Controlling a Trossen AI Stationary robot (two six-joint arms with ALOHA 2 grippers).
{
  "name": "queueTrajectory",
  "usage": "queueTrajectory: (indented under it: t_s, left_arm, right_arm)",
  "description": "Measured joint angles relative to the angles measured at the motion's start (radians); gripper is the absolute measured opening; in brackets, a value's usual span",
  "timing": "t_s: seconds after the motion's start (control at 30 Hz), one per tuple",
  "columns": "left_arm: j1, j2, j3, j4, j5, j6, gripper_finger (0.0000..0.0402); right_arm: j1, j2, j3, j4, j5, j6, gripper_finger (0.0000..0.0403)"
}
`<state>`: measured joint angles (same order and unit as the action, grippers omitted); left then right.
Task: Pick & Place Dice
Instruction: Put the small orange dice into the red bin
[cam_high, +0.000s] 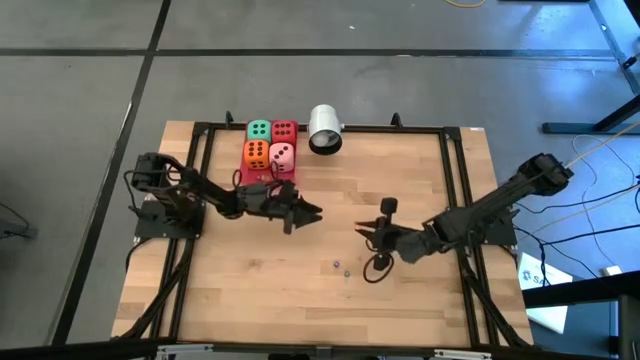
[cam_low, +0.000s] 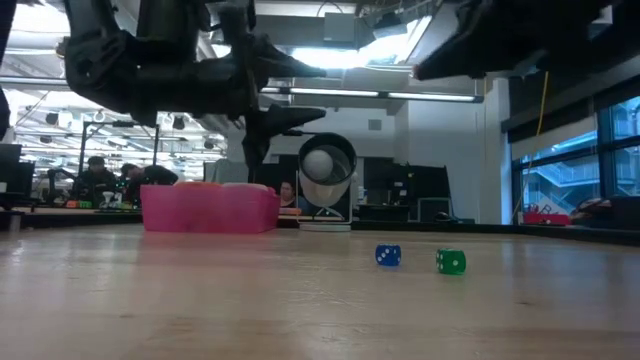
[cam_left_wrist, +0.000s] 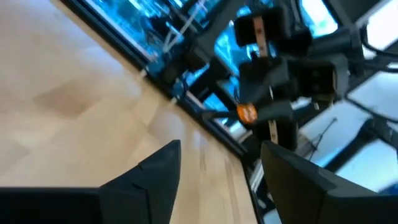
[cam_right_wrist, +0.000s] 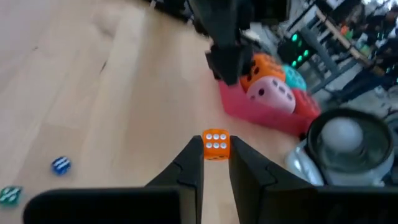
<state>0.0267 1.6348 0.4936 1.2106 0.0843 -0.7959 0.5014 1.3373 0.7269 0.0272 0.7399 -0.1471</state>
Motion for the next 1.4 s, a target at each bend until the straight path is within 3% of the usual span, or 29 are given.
queueTrajectory:
  t_s: [0.23, 0.5, 0.7, 0.97, 1.4]
  left_arm:
    - [0.048, 0.0, 0.041, -0.038, 0.023, -0.046, 0.0213]
    - [0.061, 0.0, 0.107, -0.087, 0.067, -0.031, 0.0214]
    - [0.062, 0.0, 0.125, -0.099, 0.071, -0.043, 0.0214]
    - [0.061, 0.0, 0.156, -0.138, 0.093, -0.026, 0.0212]
    - [0.06, 0.0, 0.156, -0.147, 0.068, -0.005, 0.0212]
  right_arm:
    - [-0.093, 0.001, 0.0, 0.136, -0.126, -0.167, 0.0052]
    - [-0.208, 0.001, 0.0, 0.173, -0.284, -0.227, 0.0052]
    - [-0.245, 0.008, 0.0, 0.216, -0.326, -0.272, 0.0052]
    - [-0.287, 0.111, 0.0, 0.336, -0.361, -0.314, 0.0052]
    - [-0.323, 0.114, 0.0, 0.384, -0.375, -0.336, 0.0052]
